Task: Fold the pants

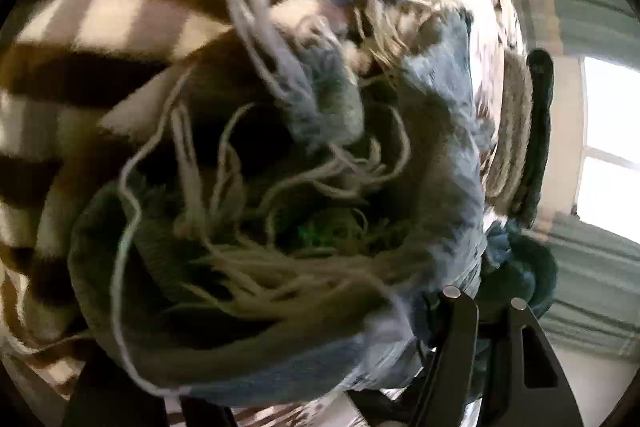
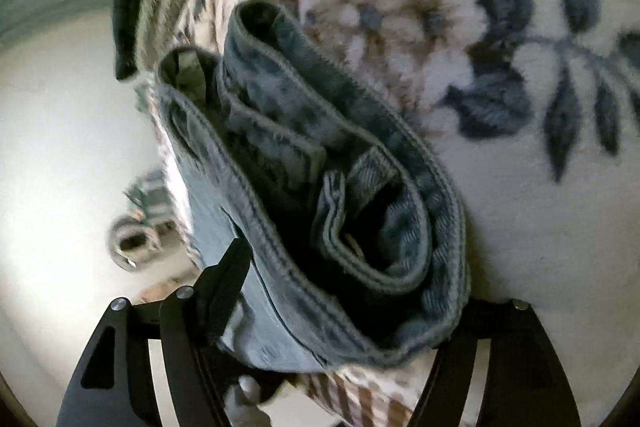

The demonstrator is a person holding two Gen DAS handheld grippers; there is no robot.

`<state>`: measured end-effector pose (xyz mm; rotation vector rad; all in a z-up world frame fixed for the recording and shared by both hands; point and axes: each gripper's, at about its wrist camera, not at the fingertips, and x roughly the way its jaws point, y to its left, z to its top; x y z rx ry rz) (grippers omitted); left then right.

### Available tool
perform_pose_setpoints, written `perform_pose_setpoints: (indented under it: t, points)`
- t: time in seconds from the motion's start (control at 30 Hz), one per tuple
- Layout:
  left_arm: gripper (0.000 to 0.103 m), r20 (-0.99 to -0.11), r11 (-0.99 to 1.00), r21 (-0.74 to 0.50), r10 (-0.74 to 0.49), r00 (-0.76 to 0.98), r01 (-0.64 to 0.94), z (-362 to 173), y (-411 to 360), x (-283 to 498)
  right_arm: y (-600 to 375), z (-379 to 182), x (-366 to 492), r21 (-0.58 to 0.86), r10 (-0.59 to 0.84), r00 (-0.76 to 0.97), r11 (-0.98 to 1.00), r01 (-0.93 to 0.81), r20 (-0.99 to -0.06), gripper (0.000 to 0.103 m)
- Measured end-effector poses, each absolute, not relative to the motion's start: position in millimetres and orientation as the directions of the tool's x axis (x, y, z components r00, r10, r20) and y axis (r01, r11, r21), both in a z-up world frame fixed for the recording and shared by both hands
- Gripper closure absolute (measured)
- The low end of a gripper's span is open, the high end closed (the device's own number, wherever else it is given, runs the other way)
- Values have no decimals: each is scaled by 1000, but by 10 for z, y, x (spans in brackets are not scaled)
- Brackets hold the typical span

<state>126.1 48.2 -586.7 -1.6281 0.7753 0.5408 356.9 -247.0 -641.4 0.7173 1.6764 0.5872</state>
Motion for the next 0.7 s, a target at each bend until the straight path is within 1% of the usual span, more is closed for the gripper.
perform_pose_setpoints:
  t: [0.03, 0.07, 0.13, 0.2, 0.23, 0.3, 0.37, 0.4, 0.43, 0.47, 0.5, 0.57, 0.7]
  points:
    - [39, -724, -71, -662, -197, 661, -746, -5822, 488, 1280, -2501, -6232, 3591, 671, 676, -121, 736, 87, -727, 29]
    - [39, -732, -56, -655, -201, 651, -754, -5807, 487, 1293, -2506, -6058, 3616, 644, 644, -82, 764, 24, -761, 29]
    - [39, -765, 5, -623, -212, 608, -782, -5720, 504, 1399, -2535, -5619, 3664, 519, 528, 39, 844, -139, -848, 29]
    - [39, -799, 78, -589, -204, 565, -805, -5619, 490, 1488, -2478, -5385, 3756, 488, 517, 99, 845, -217, -850, 29]
    - [39, -811, 102, -576, -202, 550, -811, -5608, 483, 1505, -2382, -5317, 3836, 493, 529, 98, 833, -251, -843, 29]
    - [39, -823, 130, -560, -195, 533, -818, -5596, 480, 1554, -2082, -5303, 4047, 511, 551, 74, 810, -288, -831, 29]
    - [39, -827, 137, -554, -199, 526, -821, -5633, 487, 1550, -1899, -5424, 4151, 501, 542, 46, 803, -322, -839, 31]
    - [39, -828, 136, -553, -201, 524, -822, -5640, 503, 1567, -1755, -5533, 4229, 498, 536, 24, 799, -337, -844, 35]
    - [39, -827, 134, -554, -203, 525, -821, -5642, 524, 1586, -1700, -5642, 4255, 496, 525, -8, 799, -341, -851, 65]
    - [39, -827, 135, -554, -205, 524, -821, -5634, 520, 1584, -1630, -5750, 4282, 466, 485, -28, 819, -335, -874, 84]
    - [39, -826, 137, -554, -208, 523, -821, -5631, 526, 1583, -1589, -5766, 4319, 462, 483, -17, 827, -322, -876, 87]
    - [39, -826, 145, -555, -214, 522, -819, -5632, 500, 1522, -1619, -5699, 4350, 461, 488, 19, 837, -294, -873, 89]
    - [39, -822, 158, -561, -221, 524, -813, -5625, 468, 1473, -1951, -5569, 4241, 446, 470, 77, 870, -211, -879, 90]
